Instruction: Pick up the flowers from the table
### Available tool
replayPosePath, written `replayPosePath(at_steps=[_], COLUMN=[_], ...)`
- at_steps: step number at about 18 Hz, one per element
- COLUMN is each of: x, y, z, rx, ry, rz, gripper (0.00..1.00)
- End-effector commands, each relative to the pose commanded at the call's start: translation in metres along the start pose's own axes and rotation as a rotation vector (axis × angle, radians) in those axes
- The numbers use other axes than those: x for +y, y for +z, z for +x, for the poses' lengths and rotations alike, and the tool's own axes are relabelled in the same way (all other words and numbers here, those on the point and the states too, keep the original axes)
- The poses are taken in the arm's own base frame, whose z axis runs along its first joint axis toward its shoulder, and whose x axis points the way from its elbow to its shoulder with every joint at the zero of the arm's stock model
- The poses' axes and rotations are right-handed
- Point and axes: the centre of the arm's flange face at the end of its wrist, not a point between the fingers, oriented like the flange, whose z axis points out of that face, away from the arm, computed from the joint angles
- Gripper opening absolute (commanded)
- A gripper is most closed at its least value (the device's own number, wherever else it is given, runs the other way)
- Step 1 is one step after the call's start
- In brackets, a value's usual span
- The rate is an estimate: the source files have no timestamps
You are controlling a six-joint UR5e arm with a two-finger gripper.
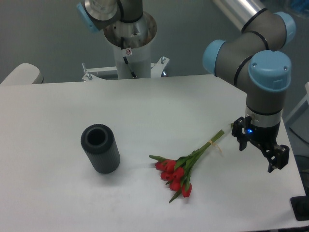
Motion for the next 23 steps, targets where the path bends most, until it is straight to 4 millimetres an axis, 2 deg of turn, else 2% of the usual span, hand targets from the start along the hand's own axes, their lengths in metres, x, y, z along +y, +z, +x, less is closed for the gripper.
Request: replayPosePath(at_steps=[5,6,8,13,17,19,23], x=[-0.001,-0.002,-0.002,-0.005,-0.01,-0.024,-0.034], y=[0.001,0.005,-0.001,0.007,0.025,0.037,0.062], z=[0.002,0.005,0.009,0.023,0.047,0.06,0.082], rx=[0.006,0.015,0.014,0.044,0.088,0.11,0.158], ry=[-0.002,-0.005,-0.048,-0.092,-0.153,-0.174,-0.334], rz=[-0.004,-0.004,-0.002,-0.006,-0.115,-0.171,-0.182], gripper=[1.0,1.0,1.0,1.0,1.0,1.0,1.0])
